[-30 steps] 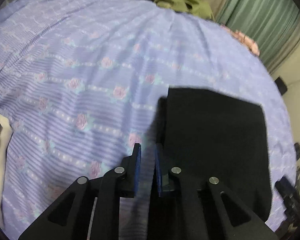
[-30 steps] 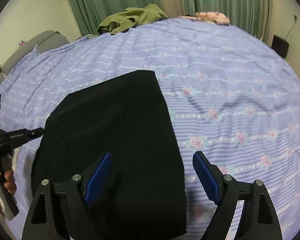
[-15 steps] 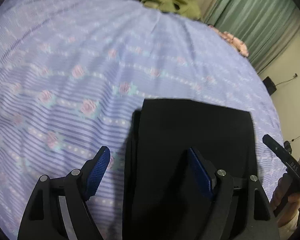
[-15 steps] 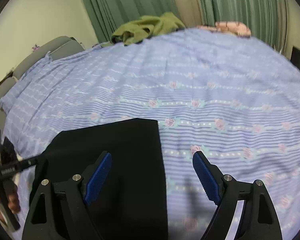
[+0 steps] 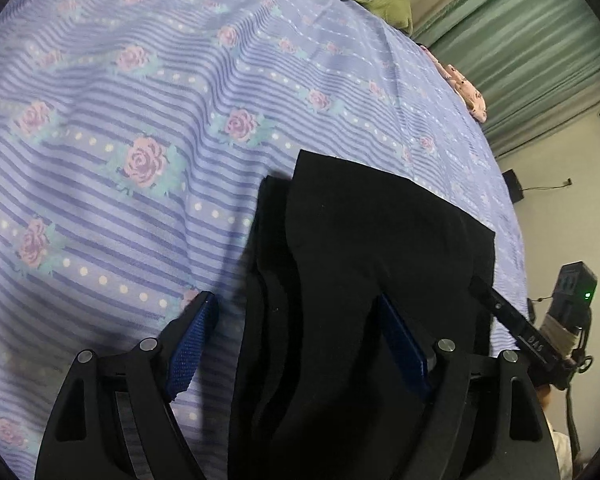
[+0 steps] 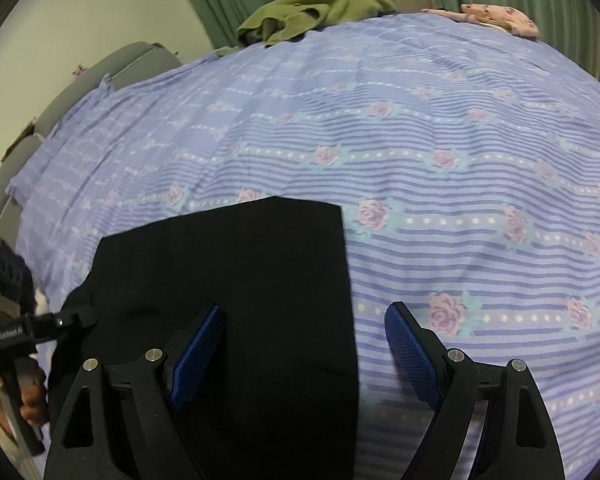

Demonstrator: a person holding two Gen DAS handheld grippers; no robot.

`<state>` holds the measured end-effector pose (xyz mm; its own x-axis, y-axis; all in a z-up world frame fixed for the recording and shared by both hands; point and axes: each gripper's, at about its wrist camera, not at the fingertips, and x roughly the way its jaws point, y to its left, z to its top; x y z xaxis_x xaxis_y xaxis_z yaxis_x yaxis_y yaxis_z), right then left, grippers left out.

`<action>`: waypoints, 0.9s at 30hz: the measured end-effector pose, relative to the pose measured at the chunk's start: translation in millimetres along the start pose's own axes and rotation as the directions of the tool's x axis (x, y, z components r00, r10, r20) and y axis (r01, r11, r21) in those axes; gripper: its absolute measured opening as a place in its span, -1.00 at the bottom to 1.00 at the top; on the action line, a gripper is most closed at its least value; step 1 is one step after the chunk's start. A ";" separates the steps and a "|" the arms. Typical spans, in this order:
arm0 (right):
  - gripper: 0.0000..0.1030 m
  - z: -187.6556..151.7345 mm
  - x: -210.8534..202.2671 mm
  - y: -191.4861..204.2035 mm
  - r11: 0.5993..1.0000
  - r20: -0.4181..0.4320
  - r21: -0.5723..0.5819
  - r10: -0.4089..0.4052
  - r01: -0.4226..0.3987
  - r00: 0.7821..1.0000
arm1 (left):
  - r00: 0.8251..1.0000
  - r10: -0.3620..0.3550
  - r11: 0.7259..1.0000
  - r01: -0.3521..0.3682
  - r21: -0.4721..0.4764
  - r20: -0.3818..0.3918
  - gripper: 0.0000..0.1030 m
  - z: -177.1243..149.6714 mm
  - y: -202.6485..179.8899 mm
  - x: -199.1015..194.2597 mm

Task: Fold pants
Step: 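Close both grippers on the folded pants edge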

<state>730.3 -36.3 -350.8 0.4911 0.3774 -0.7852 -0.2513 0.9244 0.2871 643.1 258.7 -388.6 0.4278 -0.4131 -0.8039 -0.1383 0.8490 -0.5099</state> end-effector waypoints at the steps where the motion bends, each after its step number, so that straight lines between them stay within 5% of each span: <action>1: 0.63 -0.1 1.0 0.3 1.000 -0.002 -0.002 0.005 -0.005 1.000 | 1.000 -0.011 1.000 0.011 -0.002 -0.006 0.48 -0.6 0.2 -0.3; 3: 0.55 -0.3 1.4 1.4 1.000 -0.006 -0.004 0.025 -0.025 1.000 | 0.999 -0.039 0.999 0.039 -0.004 -0.017 0.18 -1.4 -2.1 -3.7; 8: 0.23 4.5 5.5 7.8 0.997 -0.023 -0.017 0.076 -0.077 0.997 | 0.998 -0.058 0.998 0.057 -0.024 -0.020 -0.02 2.2 -1.6 -6.7; 13: -0.45 8.6 -1.2 9.5 0.996 -0.011 0.010 0.085 -0.084 0.996 | 0.998 -0.001 1.000 0.002 -0.013 0.060 -0.39 -6.5 -11.7 -24.9; 17: -0.69 9.0 -27.8 14.8 0.993 0.036 0.020 0.119 -0.120 0.992 | 0.990 0.058 0.998 -0.062 0.030 0.129 -0.53 -11.8 -29.1 -45.2; 19: -0.74 8.0 -44.9 21.9 0.990 0.065 0.007 0.142 -0.143 0.988 | 0.985 0.062 0.996 -0.071 0.053 0.163 -0.85 -15.4 -35.9 -55.9; 22: -0.76 5.9 -61.0 26.8 0.988 0.097 0.000 0.154 -0.154 0.983 | 0.981 -0.009 0.997 -0.006 0.076 0.196 -0.86 -16.9 -41.1 -67.8; 27: -0.76 5.1 -48.0 16.7 0.991 0.075 0.031 0.124 -0.127 0.989 | 0.990 0.075 0.994 -0.084 0.066 0.118 -0.57 -3.9 -27.6 -36.2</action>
<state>706.8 -38.7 -305.4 0.5171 0.4925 -0.7000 -0.2856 0.8703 0.4013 628.0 248.9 -346.6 0.5182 -0.3063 -0.7985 -0.1142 0.9005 -0.4196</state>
